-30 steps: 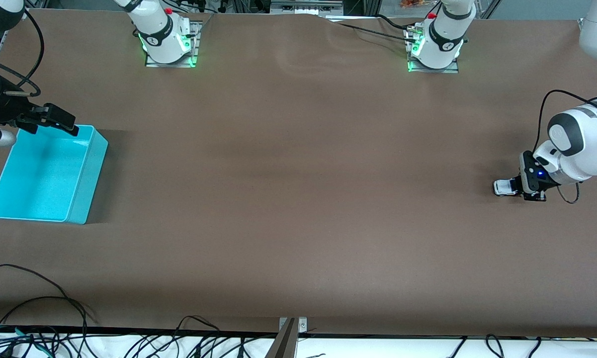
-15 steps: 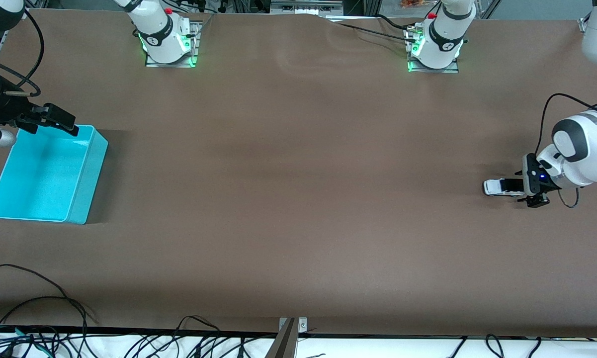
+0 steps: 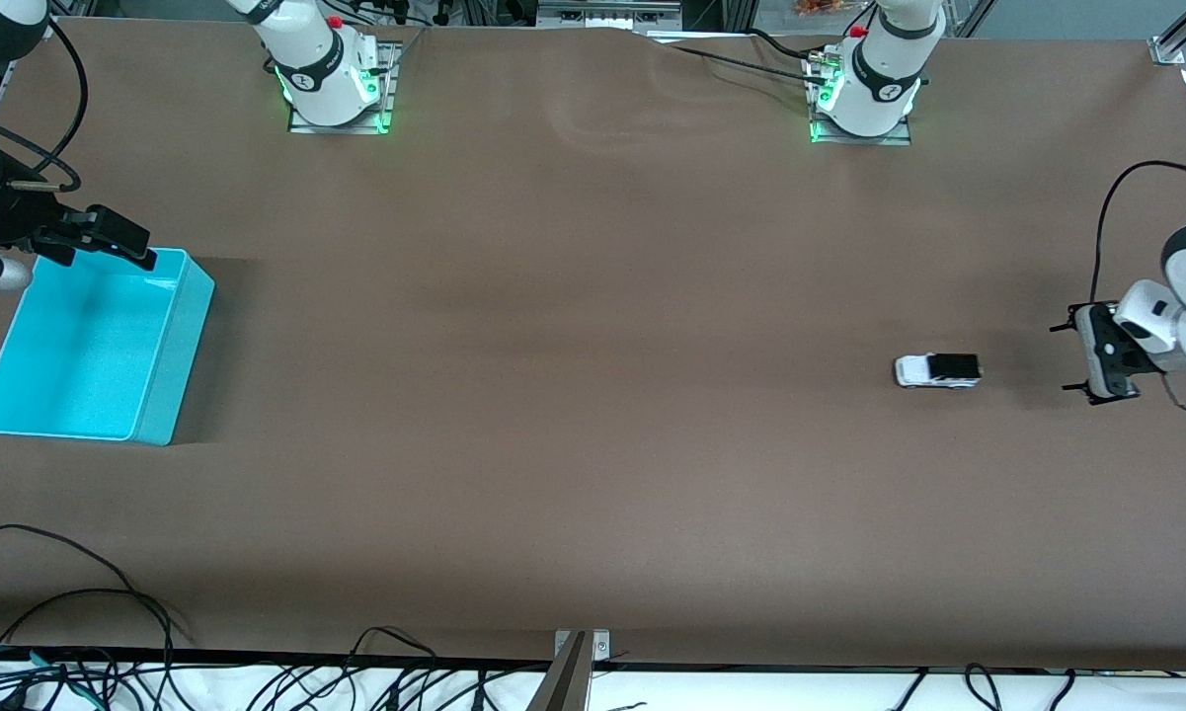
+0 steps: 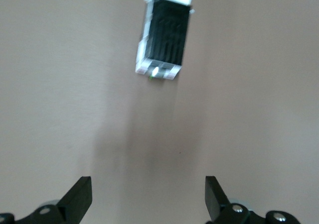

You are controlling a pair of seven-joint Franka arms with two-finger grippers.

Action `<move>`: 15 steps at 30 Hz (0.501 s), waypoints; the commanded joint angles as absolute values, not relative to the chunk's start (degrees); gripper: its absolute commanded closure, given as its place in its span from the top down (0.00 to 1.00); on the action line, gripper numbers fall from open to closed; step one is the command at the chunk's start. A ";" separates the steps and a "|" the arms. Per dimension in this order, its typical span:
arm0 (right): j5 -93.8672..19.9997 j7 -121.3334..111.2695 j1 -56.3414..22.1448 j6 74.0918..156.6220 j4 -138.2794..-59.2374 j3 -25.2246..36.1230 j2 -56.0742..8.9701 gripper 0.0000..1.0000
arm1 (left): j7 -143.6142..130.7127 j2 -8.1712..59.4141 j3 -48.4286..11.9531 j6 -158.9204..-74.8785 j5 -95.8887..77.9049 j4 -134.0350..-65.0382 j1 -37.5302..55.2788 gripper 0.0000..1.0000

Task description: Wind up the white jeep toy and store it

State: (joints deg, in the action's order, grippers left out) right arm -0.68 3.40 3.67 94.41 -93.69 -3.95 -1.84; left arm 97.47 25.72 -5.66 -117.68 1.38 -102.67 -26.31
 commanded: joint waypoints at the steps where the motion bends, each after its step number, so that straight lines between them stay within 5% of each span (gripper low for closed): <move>1: -1.67 2.72 3.96 93.60 -92.55 -3.87 -2.11 1.00 | 85.02 17.24 -5.54 -112.33 2.37 -103.53 -22.51 1.00; 15: -1.67 2.72 3.96 93.60 -92.55 -3.87 -2.11 1.00 | 53.37 5.89 -5.27 -104.33 -0.53 -103.45 -13.19 1.00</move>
State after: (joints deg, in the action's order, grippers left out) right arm -0.69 3.40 3.67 94.41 -93.69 -3.94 -1.84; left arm 61.29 9.50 -6.08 -106.65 0.35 -102.01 -15.92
